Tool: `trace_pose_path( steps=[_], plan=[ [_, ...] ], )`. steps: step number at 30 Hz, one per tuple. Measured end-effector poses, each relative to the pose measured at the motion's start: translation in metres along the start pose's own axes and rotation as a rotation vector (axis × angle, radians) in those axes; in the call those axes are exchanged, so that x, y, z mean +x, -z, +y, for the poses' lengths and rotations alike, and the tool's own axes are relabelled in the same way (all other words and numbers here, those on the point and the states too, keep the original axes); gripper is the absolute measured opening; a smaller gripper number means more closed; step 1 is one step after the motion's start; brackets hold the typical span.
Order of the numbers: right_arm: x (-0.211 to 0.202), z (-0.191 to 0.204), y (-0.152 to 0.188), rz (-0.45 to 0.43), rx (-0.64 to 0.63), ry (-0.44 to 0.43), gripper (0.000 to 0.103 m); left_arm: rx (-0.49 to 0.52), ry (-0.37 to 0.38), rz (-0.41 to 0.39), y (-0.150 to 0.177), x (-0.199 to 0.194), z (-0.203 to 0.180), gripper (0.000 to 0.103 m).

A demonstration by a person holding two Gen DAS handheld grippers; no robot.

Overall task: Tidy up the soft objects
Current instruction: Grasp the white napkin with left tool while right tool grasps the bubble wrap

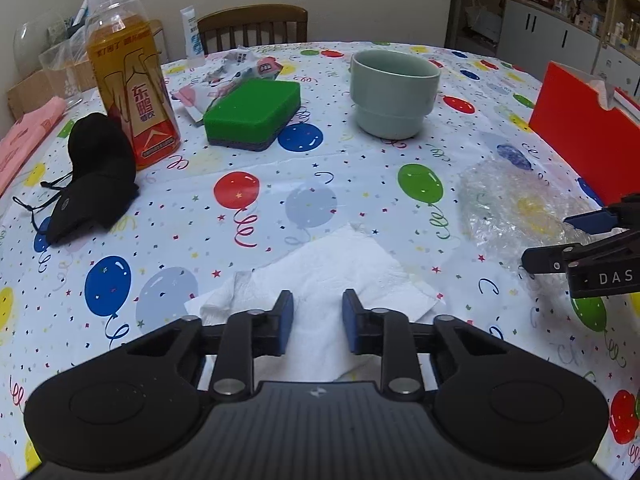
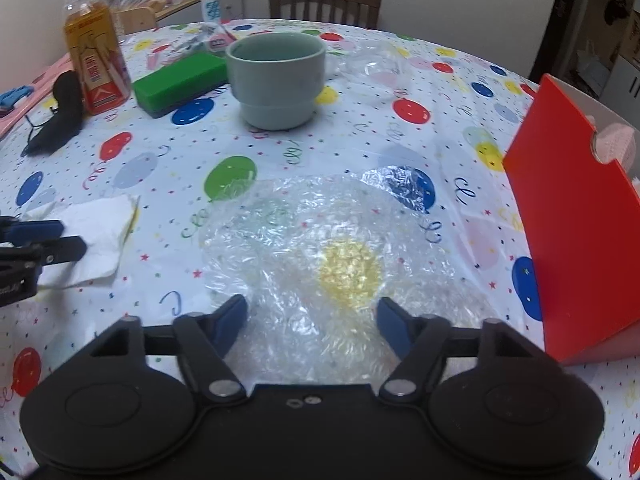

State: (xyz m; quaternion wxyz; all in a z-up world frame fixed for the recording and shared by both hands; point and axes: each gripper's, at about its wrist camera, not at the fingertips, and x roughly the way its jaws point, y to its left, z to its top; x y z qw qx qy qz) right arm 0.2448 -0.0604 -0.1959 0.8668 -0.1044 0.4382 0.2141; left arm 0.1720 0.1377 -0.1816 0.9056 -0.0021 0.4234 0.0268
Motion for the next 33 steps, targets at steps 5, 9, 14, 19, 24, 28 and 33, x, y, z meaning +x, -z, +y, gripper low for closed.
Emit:
trace_pose_path(
  steps=[5, 9, 14, 19, 24, 28, 33],
  plan=[
    [-0.004, 0.01, -0.001, -0.005, -0.053, -0.012, 0.039, -0.011, 0.017, 0.005, -0.003, 0.002, 0.002, 0.006],
    [-0.006, 0.015, -0.003, -0.015, -0.089, 0.01, 0.018, -0.026, 0.026, 0.001, -0.006, 0.001, 0.006, 0.001],
    [-0.021, 0.001, -0.008, -0.058, -0.029, 0.008, 0.012, -0.042, 0.055, -0.027, -0.013, -0.011, 0.011, 0.001],
    [-0.032, -0.012, -0.009, -0.069, 0.011, -0.015, 0.012, -0.048, 0.116, 0.034, -0.01, -0.009, 0.018, 0.001],
    [-0.023, -0.018, -0.003, -0.029, 0.038, -0.032, 0.012, -0.086, 0.137, 0.07, -0.002, -0.01, 0.026, 0.002],
    [-0.019, -0.019, 0.0, -0.013, 0.048, -0.046, 0.013, -0.115, 0.143, 0.076, 0.0, -0.012, 0.033, 0.02],
    [-0.017, -0.019, 0.001, -0.002, 0.05, -0.068, 0.019, -0.103, 0.133, 0.03, -0.001, -0.02, 0.034, 0.084]
  ],
)
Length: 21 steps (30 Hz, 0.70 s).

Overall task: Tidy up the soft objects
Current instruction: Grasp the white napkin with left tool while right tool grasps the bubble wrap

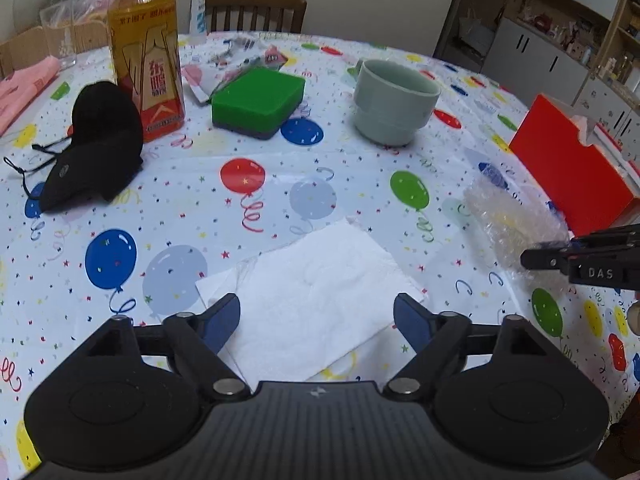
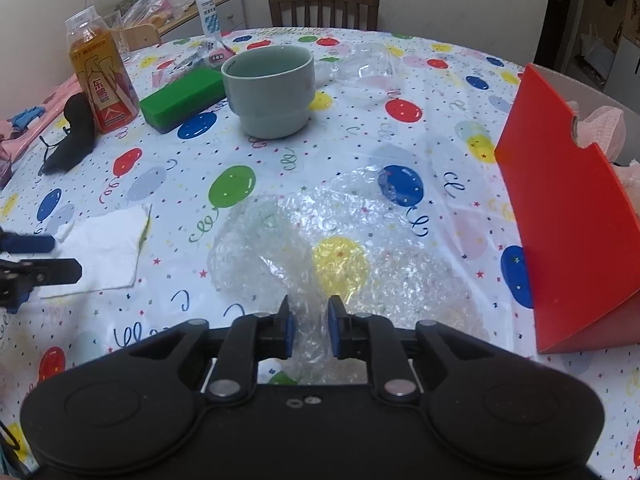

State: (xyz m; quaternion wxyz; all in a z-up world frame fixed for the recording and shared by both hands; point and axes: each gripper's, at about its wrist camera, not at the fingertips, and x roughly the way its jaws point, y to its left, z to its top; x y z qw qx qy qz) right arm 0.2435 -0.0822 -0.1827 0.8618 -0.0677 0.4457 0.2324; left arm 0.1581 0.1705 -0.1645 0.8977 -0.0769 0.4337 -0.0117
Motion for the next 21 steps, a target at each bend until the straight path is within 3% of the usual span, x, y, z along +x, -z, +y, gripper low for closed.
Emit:
trace_pose_path(
  steps=[2, 3, 4, 6, 18, 21],
  plan=[
    [0.0, 0.001, 0.0, 0.007, 0.001, -0.007, 0.027, 0.014, -0.022, 0.003, -0.001, 0.002, -0.001, 0.084],
    [0.001, 0.001, 0.0, 0.009, 0.002, -0.008, 0.041, 0.016, -0.036, 0.002, -0.001, 0.004, 0.0, 0.084],
    [0.001, 0.001, 0.0, 0.008, 0.002, -0.006, 0.065, 0.015, -0.049, 0.003, -0.001, 0.007, 0.001, 0.084],
    [-0.002, 0.002, 0.001, -0.015, -0.001, -0.002, 0.086, 0.012, -0.086, 0.006, -0.001, 0.012, 0.003, 0.084],
    [0.011, -0.001, 0.002, 0.014, -0.012, 0.011, 0.088, 0.057, -0.158, 0.011, 0.003, 0.025, -0.004, 0.085],
    [0.014, 0.002, 0.004, 0.023, -0.037, 0.024, 0.088, 0.059, -0.163, 0.006, 0.004, 0.025, -0.007, 0.08]
  ],
)
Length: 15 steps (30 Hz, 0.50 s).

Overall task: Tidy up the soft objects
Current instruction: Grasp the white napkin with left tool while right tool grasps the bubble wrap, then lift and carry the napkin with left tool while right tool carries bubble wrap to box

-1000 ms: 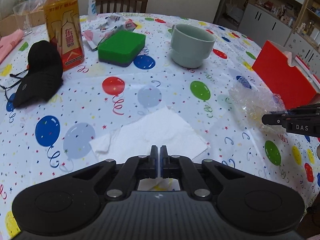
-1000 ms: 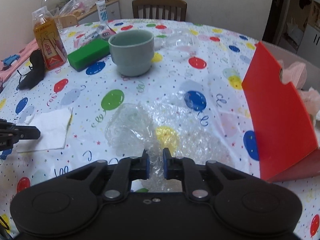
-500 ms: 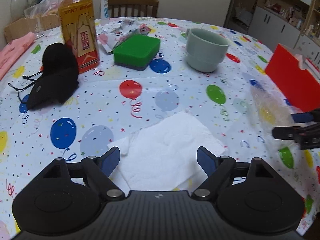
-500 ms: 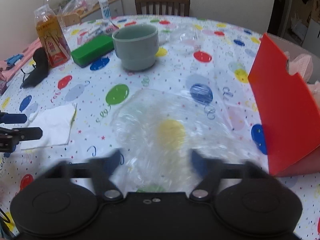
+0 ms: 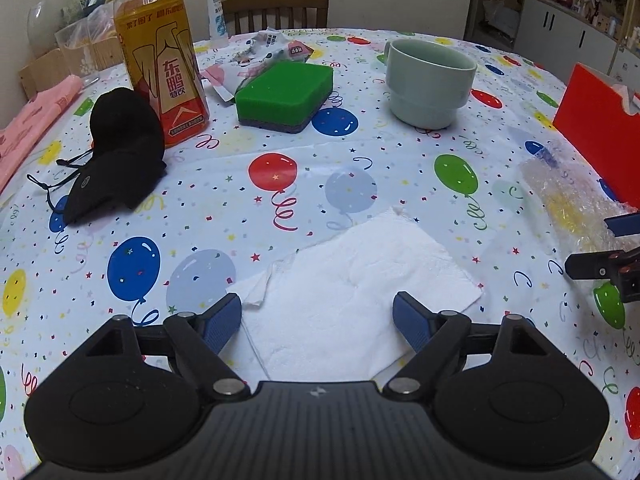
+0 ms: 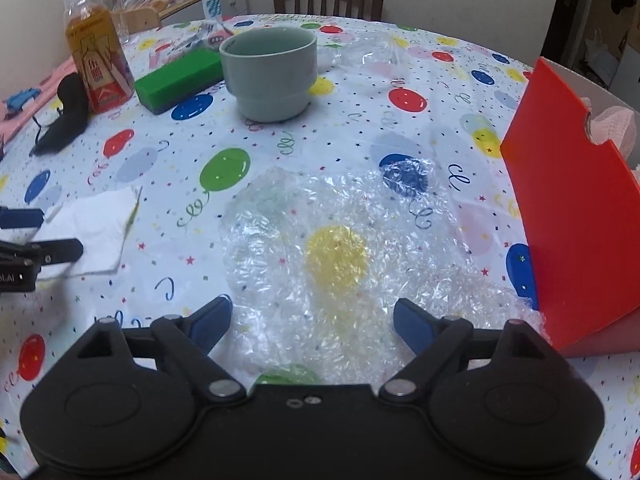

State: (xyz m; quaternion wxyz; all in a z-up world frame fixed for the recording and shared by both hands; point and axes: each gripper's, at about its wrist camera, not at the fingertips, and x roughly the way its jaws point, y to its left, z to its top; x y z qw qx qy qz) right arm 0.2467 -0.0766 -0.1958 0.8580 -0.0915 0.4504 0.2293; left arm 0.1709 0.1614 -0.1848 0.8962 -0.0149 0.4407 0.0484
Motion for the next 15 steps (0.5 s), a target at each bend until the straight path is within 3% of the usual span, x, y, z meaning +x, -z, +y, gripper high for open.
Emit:
trace_pose_path(
  steps=[7, 10, 15],
  plan=[
    [0.002, 0.006, 0.002, 0.006, -0.043, 0.02, 0.085, 0.053, 0.041, -0.012, -0.004, -0.005, -0.016, 0.029],
    [0.001, 0.005, 0.001, 0.0, -0.037, 0.024, 0.074, 0.044, 0.051, -0.002, -0.006, -0.005, -0.02, 0.018],
    [-0.003, 0.004, 0.001, -0.019, -0.045, 0.029, 0.049, 0.032, 0.082, -0.006, -0.009, -0.007, -0.024, 0.015]
  ],
)
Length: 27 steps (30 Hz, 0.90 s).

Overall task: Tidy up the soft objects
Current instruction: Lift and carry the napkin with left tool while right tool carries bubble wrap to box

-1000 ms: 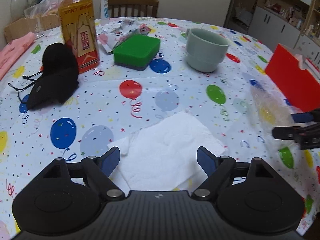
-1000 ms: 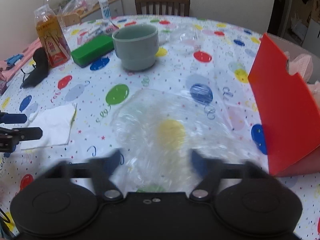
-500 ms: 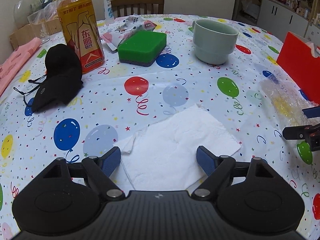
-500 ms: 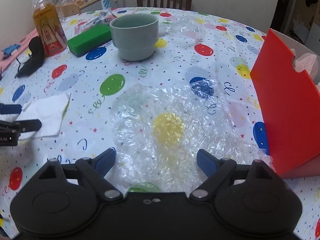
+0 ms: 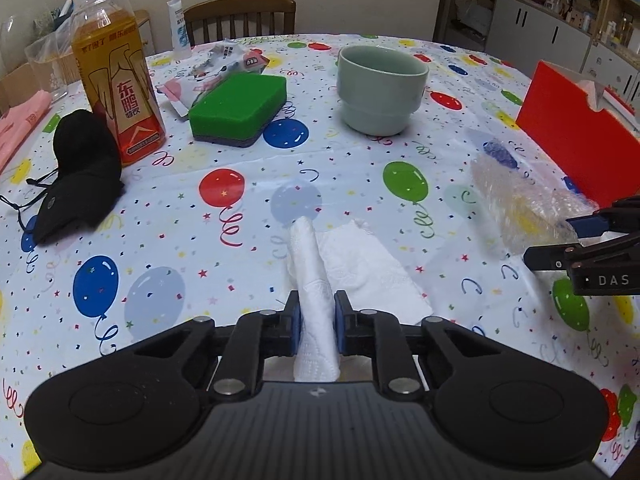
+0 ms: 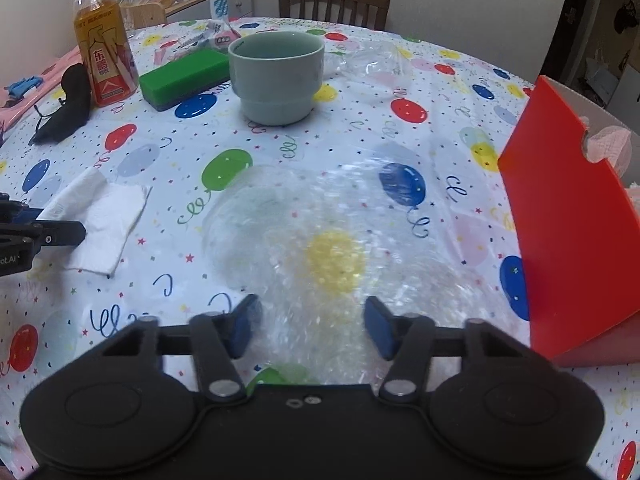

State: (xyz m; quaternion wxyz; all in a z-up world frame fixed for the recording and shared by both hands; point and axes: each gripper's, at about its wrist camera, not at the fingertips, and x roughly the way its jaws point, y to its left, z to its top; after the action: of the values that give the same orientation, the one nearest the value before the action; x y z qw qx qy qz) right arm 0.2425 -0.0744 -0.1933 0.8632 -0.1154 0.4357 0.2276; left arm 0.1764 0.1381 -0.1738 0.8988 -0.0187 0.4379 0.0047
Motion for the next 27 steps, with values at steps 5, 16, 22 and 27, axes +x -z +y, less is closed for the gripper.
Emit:
trace_pose_path(
  steps=[5, 16, 22, 27],
  plan=[
    [-0.002, -0.011, 0.0, -0.014, 0.036, 0.021, 0.022, -0.01, 0.033, -0.014, -0.006, -0.003, -0.007, 0.012],
    [-0.043, -0.039, -0.007, -0.1, 0.129, -0.042, 0.014, -0.046, 0.109, -0.06, -0.032, -0.02, -0.034, 0.01],
    [-0.082, -0.063, -0.017, -0.15, 0.16, -0.092, 0.014, -0.035, 0.145, -0.09, -0.052, -0.035, -0.06, 0.01],
    [-0.11, -0.091, -0.025, -0.19, 0.2, -0.115, 0.014, -0.025, 0.188, -0.124, -0.073, -0.048, -0.087, 0.01]
  ],
)
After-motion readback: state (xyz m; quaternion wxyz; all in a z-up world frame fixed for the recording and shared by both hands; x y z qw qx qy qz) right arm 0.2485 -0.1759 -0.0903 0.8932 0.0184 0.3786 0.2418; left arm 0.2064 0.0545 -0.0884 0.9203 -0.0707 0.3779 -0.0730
